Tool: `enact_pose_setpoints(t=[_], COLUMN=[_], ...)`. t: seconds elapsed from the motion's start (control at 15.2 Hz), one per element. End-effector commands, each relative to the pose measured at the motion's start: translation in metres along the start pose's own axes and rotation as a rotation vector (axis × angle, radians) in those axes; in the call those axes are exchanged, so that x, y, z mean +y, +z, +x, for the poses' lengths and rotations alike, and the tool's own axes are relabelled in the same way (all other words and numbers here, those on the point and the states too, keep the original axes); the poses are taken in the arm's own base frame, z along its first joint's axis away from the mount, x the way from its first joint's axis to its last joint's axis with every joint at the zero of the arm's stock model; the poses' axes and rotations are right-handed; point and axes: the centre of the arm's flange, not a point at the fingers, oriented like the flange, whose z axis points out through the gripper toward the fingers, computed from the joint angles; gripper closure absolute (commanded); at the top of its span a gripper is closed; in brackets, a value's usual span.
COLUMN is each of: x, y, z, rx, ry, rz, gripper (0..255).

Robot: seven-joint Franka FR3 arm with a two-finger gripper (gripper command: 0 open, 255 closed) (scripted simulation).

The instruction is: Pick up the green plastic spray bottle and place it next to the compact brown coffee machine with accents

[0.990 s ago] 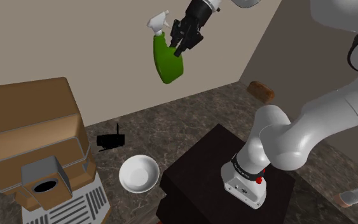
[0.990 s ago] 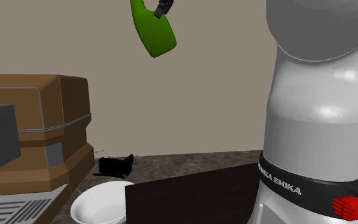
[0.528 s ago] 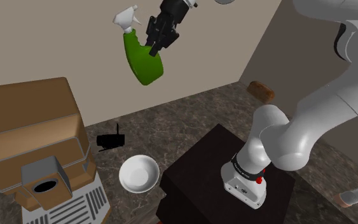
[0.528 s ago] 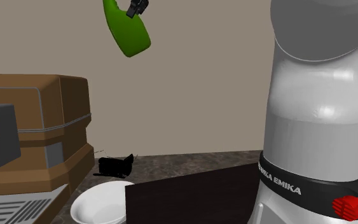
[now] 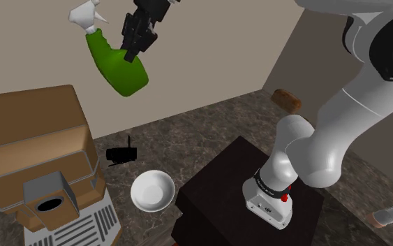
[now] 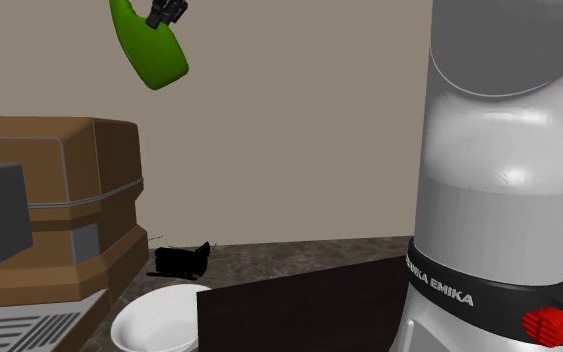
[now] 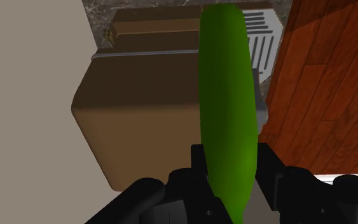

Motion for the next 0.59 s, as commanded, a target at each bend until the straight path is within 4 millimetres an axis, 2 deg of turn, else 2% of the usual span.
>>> enact_pose_setpoints(t=[0.0,0.07,0.53], x=[0.007,0.011,0.011], y=[0.014,0.025,0.057], z=[0.023,0.042,0.024], rx=[0.001,0.001,0.001], ry=[0.000,0.000,0.000], rz=[0.000,0.000,0.000], gripper=[255,255,255])
